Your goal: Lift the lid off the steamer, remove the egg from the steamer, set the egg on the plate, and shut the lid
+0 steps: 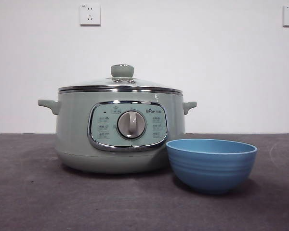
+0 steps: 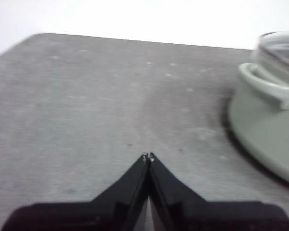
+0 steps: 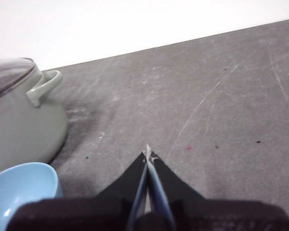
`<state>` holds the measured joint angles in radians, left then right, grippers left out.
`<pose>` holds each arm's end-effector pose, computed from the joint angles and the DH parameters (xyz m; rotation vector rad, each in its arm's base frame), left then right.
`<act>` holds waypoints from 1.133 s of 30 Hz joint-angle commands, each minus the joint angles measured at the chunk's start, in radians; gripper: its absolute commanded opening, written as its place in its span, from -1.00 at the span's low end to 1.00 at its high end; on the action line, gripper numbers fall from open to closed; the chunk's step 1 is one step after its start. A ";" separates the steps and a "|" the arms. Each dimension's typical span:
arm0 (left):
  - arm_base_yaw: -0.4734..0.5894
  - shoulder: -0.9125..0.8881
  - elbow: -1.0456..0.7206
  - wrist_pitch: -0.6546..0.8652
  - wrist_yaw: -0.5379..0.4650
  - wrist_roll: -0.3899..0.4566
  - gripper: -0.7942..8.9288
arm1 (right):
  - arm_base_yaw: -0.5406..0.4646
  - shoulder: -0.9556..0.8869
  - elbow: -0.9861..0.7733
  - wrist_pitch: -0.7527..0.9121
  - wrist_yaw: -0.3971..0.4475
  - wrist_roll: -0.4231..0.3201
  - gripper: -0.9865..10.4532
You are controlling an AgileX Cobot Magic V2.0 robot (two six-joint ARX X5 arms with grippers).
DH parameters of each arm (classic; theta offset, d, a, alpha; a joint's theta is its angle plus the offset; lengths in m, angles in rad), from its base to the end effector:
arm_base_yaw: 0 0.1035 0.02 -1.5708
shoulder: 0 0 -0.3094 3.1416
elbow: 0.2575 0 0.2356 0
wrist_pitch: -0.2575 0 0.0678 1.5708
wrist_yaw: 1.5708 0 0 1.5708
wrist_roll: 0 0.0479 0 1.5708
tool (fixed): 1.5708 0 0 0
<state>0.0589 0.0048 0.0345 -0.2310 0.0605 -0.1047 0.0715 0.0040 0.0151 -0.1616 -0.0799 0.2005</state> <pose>0.0499 0.0000 0.1486 -0.1164 0.2009 0.0089 0.0516 0.0075 0.1499 0.2004 0.1653 0.1355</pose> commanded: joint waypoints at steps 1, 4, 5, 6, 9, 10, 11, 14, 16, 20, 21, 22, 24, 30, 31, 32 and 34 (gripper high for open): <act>0.005 -0.003 0.030 -0.017 0.051 -0.040 -0.85 | 0.002 -0.002 0.022 -0.001 -0.035 0.079 -0.84; 0.005 -0.001 0.089 -0.052 0.053 -0.066 -0.85 | 0.002 -0.001 0.063 -0.002 -0.066 0.103 -0.85; 0.005 0.000 0.109 -0.062 0.054 -0.087 -0.85 | 0.002 0.003 0.077 -0.001 -0.079 0.107 -0.85; 0.005 0.002 0.137 -0.074 0.058 -0.112 -0.85 | 0.002 0.013 0.100 -0.005 -0.089 0.115 -0.85; 0.005 0.011 0.205 -0.080 0.109 -0.140 -0.85 | 0.002 0.054 0.163 -0.013 -0.130 0.120 -0.85; 0.005 0.017 0.226 -0.081 0.121 -0.140 -0.85 | 0.002 0.071 0.187 -0.024 -0.136 0.121 -0.85; 0.005 0.023 0.248 -0.087 0.132 -0.140 -0.85 | 0.002 0.089 0.213 -0.039 -0.149 0.120 -0.85; 0.005 0.056 0.332 -0.146 0.164 -0.139 -0.85 | 0.002 0.172 0.309 -0.098 -0.198 0.106 -0.85; 0.005 0.090 0.394 -0.201 0.206 -0.136 -0.85 | 0.002 0.239 0.384 -0.152 -0.244 0.066 -0.85; 0.005 0.161 0.509 -0.301 0.294 -0.124 -0.85 | 0.003 0.375 0.538 -0.270 -0.337 -0.014 -0.85; 0.005 0.180 0.536 -0.324 0.320 -0.121 -0.85 | 0.003 0.408 0.579 -0.304 -0.355 -0.039 -0.85; 0.005 0.195 0.560 -0.345 0.343 -0.118 -0.85 | 0.003 0.436 0.615 -0.336 -0.373 -0.060 -0.85; 0.005 0.233 0.613 -0.397 0.389 -0.100 -0.85 | 0.003 0.499 0.698 -0.421 -0.420 -0.116 -0.85; 0.005 0.338 0.752 -0.551 0.504 -0.031 -0.85 | 0.005 0.652 0.912 -0.697 -0.544 -0.263 -0.85; 0.004 0.351 0.769 -0.571 0.521 -0.022 -0.85 | 0.007 0.669 0.936 -0.731 -0.552 -0.275 -0.85; 0.005 0.363 0.786 -0.589 0.536 -0.016 -0.85 | 0.012 0.683 0.957 -0.762 -0.553 -0.281 -0.85; 0.005 0.386 0.819 -0.626 0.588 0.005 -0.85 | 0.024 0.708 0.997 -0.835 -0.557 -0.305 -0.85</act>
<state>0.0589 0.3866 0.8429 -0.8478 0.6220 -0.1390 0.0917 0.7082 1.0016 -0.9726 -0.6304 -0.0582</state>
